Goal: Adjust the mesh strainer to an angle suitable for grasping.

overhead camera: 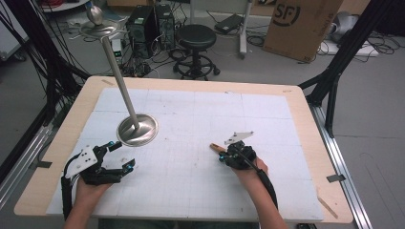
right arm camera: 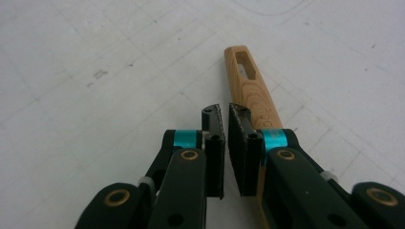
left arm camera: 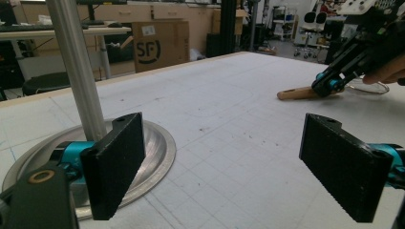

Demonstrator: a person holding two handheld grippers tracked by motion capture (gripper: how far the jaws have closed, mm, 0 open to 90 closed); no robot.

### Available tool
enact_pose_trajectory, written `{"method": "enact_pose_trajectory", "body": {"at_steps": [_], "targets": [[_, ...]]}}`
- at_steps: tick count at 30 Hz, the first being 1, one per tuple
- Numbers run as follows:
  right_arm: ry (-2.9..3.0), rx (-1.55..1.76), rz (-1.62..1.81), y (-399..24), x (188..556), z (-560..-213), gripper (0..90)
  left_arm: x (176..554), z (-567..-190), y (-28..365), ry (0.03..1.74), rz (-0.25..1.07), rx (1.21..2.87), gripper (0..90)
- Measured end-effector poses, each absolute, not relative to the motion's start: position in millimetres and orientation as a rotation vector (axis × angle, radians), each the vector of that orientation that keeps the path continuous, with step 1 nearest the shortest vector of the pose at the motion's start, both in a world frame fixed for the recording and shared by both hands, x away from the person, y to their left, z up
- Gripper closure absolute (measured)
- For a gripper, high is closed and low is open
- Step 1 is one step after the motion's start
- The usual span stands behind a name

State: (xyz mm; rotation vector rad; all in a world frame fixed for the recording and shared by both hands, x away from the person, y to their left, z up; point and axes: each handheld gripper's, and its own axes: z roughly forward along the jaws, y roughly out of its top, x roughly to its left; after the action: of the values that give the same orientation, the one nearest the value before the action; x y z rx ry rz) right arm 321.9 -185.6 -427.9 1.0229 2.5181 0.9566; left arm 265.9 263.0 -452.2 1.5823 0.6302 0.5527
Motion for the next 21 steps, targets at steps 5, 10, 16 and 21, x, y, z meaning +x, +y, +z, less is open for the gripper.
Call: {"method": "enact_pose_trajectory", "body": {"at_steps": [5, 10, 16, 21], "targets": [[2.484, 0.997, 1.027, -196, 312, -419, 83.1, 266, -452, 263, 0.630, 0.555, 1.583, 16.3], [2.421, 0.959, 1.136, -219, 298, -413, 73.0, 266, -452, 263, 0.631, 0.555, 1.581, 16.3], [2.341, 0.970, 1.270, -243, 284, -412, 69.0, 266, -452, 262, 0.629, 0.557, 1.582, 16.3], [2.294, 0.922, 1.353, -253, 276, -414, 60.6, 266, -452, 263, 0.635, 0.556, 1.581, 16.3]]}}
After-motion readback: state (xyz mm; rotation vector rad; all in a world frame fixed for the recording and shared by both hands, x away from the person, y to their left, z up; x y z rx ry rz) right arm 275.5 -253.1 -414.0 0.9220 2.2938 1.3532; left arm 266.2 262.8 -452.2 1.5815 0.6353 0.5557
